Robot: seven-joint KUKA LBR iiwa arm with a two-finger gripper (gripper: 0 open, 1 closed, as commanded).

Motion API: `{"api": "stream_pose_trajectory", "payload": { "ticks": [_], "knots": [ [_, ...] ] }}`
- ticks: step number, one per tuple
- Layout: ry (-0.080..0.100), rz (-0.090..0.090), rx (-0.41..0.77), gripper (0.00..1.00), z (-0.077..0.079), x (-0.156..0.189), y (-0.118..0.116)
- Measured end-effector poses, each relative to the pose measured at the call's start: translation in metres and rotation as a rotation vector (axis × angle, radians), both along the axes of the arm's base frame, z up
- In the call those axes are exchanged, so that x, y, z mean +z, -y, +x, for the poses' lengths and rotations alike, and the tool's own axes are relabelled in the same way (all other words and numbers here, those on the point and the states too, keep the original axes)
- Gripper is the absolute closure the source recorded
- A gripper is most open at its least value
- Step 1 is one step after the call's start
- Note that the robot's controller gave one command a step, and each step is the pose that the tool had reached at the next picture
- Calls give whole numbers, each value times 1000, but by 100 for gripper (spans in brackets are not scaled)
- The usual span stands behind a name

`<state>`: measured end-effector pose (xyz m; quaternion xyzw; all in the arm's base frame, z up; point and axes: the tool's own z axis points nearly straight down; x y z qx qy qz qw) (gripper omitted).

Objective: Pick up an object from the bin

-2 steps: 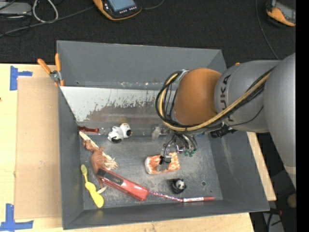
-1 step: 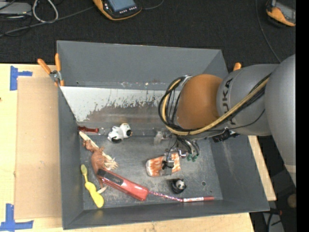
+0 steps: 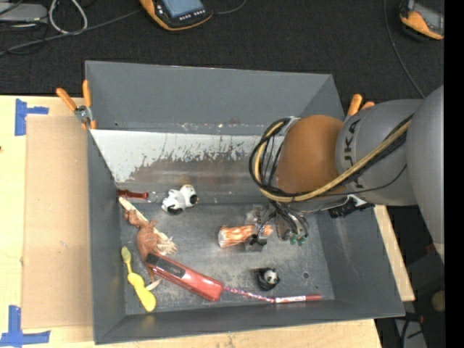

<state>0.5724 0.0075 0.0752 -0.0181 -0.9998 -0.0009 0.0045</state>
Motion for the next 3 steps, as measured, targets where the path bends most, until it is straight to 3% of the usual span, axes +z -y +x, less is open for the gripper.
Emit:
{"api": "stream_pose_trajectory", "payload": {
  "ticks": [1, 3],
  "knots": [
    [0, 0, -1, 100, 0, 0, 0],
    [-12, 2, 82, 100, 1, 148, -8]
  ]
}}
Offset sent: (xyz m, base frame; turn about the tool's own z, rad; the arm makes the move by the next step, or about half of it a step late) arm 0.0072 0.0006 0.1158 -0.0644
